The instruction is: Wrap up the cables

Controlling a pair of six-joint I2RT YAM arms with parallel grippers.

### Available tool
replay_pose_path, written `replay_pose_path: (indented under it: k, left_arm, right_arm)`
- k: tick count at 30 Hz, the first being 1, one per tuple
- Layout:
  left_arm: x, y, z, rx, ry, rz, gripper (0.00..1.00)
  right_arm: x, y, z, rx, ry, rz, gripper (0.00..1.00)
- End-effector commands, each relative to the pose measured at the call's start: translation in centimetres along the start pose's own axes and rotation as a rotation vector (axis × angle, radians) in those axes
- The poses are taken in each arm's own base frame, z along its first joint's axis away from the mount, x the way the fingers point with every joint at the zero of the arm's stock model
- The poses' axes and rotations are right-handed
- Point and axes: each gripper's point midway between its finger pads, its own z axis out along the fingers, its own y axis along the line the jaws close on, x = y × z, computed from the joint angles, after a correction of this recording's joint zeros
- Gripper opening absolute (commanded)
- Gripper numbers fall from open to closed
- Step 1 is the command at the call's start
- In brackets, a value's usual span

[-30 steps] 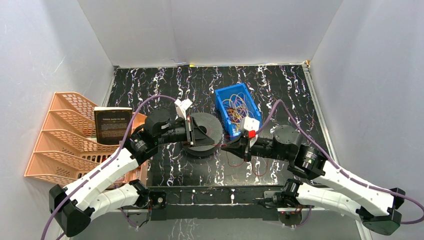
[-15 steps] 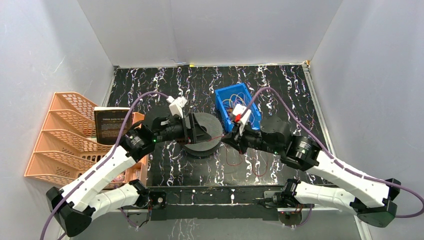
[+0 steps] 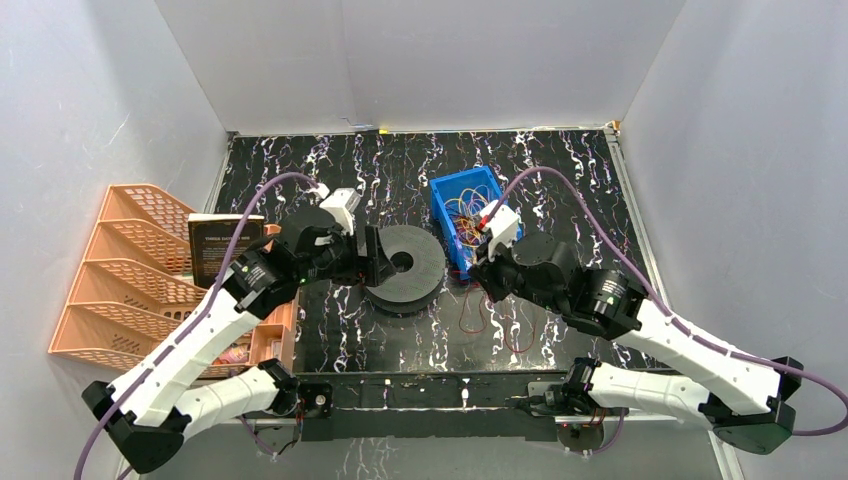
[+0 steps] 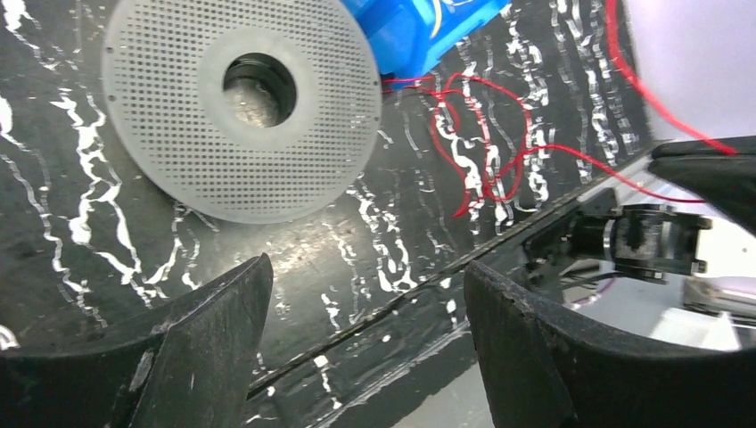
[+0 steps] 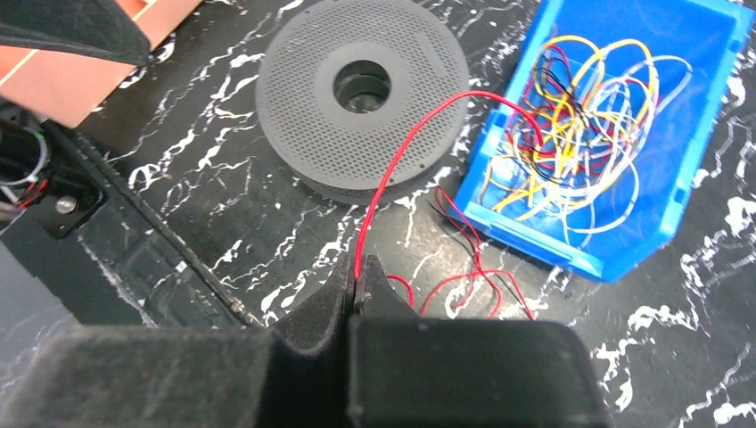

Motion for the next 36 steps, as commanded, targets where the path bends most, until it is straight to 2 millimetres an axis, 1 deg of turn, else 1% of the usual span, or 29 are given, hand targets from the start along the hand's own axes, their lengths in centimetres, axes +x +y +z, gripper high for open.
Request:
replay_pose_path:
  k: [1,6,10,11,12,15,18,22,26,30,33,34,36]
  left_arm:
    - [0.9,1.9,0.0,-0.098,0.076,0.112,0.77]
    - [3.1,3.0,1.2,-0.173,0.133,0.181,0.79]
    - [4.1,3.7,2.2,-0.236,0.167,0.261,0.83]
    - [4.5,3.7,2.5,-0.248,0.179,0.291,0.83]
    - [5.0,3.8,2.9,-0.264,0.192,0.325,0.84]
    - [6.0,4.3,4.1,-0.32,0.232,0.411,0.85]
    - [6.3,3.9,5.2,-0.36,0.234,0.504,0.87]
    - [6.3,3.5,6.3,-0.438,0.22,0.636,0.91]
    - [6.0,4.1,7.7,-0.565,0.203,0.766,0.93]
    - [6.0,3.6,9.3,-0.649,0.19,0.907,0.98]
    - [5.8,3.3,10.7,-0.697,0.176,1.003,0.98]
    - [6.2,3.0,11.8,-0.704,0.182,1.055,0.98]
    - [6.8,2.8,12.8,-0.686,0.199,1.091,0.98]
  right_arm:
    - [-1.6,-2.3,-1.7,0.138,-0.06,0.103,0.0]
    - [0.3,-4.5,-1.5,0.279,-0.006,0.161,0.0]
    - [1.8,-6.1,-0.9,0.346,0.038,0.196,0.0]
    - [2.2,-6.6,-0.6,0.358,0.052,0.208,0.0]
    - [2.6,-7.7,-0.4,0.378,0.065,0.236,0.0]
    - [3.2,-9.3,0.4,0.343,0.092,0.313,0.0]
    - [3.7,-10.5,1.0,0.309,0.098,0.384,0.0]
    - [4.8,-10.7,2.0,0.249,0.105,0.45,0.0]
    - [5.7,-11.3,2.6,0.219,0.099,0.507,0.0]
    - [6.8,-12.2,2.6,0.217,0.096,0.556,0.0]
    - [7.3,-12.5,2.3,0.216,0.088,0.576,0.0]
    - [7.4,-12.6,2.1,0.214,0.086,0.584,0.0]
    - [7.4,-12.6,2.0,0.214,0.084,0.587,0.0]
